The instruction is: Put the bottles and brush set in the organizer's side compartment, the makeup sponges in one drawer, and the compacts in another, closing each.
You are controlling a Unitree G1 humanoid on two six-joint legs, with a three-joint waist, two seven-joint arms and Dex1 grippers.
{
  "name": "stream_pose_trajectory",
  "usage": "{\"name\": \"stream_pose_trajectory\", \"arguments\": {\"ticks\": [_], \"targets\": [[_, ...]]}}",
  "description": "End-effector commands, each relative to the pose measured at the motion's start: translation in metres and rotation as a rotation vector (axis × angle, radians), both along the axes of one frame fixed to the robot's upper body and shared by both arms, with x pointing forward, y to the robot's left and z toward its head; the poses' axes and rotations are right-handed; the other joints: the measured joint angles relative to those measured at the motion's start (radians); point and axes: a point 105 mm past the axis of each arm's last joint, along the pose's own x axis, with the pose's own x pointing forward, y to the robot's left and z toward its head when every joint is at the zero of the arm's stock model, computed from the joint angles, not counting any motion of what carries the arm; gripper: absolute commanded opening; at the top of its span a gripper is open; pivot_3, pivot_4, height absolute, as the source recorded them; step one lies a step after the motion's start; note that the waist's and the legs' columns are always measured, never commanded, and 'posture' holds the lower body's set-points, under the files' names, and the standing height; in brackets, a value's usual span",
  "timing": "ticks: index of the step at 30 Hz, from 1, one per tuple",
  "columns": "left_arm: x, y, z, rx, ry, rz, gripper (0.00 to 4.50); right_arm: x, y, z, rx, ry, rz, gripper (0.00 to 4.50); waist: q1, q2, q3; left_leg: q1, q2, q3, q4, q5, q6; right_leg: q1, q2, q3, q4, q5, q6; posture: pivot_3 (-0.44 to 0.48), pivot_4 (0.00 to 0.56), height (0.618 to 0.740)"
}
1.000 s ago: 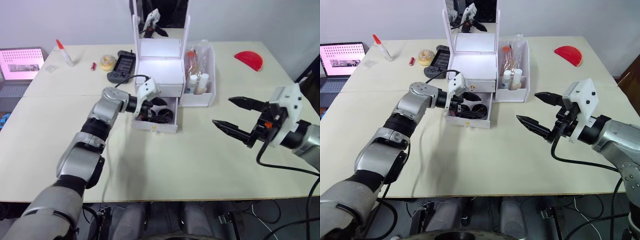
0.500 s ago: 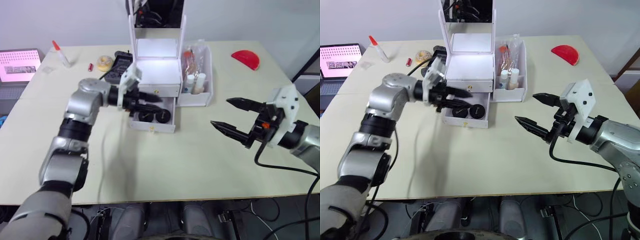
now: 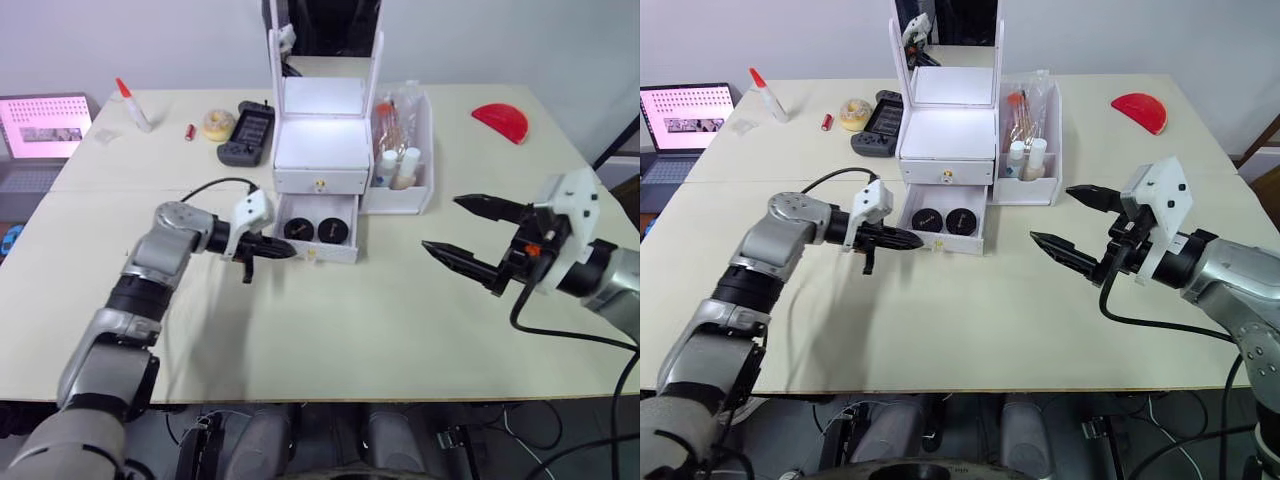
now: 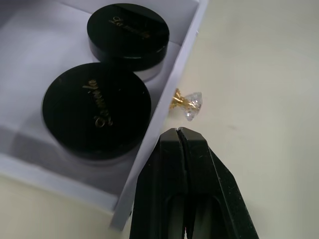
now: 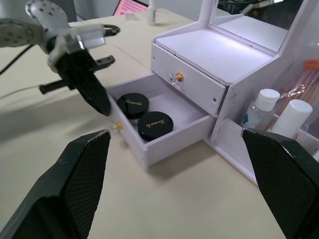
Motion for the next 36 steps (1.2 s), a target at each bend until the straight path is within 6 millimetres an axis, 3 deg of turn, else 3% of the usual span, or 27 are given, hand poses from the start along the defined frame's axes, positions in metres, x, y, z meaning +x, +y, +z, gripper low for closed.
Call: {"name": "stream_pose_trajectory", "arguments": {"ticks": [1,12,27,36], "targets": [[0.017,-0.009,0.016,-0.023,-0.086,0.053,0.01,-0.003,0.0,0.013,-0.008,-0.055,0.002,4.5,-0.001,0.0,0.0,0.0,0.0,0.0,0.0,0.0,0.0,0.0,0.0,0.0,0.0,0.0,0.0,0.0,0.15,0.738],[0.059,-0.027,0.027,-0.057,-0.217,0.227,0.01,-0.004,0.002,0.013,-0.006,-0.053,0.005,4.5,-0.002,0.0,0.0,0.0,0.0,0.0,0.0,0.0,0.0,0.0,0.0,0.0,0.0,0.0,0.0,0.0,0.15,0.738],[0.073,-0.035,0.028,-0.081,-0.242,0.296,0.01,-0.006,0.002,0.012,-0.006,-0.05,-0.001,4.5,0.0,-0.001,0.0,0.0,-0.001,-0.001,0.002,0.0,0.0,0.001,0.0,-0.002,0.001,0.0,0.0,0.0,0.15,0.738],[0.075,-0.028,0.024,-0.037,-0.271,0.303,0.01,-0.006,0.002,0.012,-0.006,-0.047,-0.002,4.5,-0.001,-0.001,0.0,0.0,-0.001,-0.001,0.002,0.0,0.0,0.001,0.0,-0.002,0.001,0.0,0.0,0.0,0.15,0.738]]}}
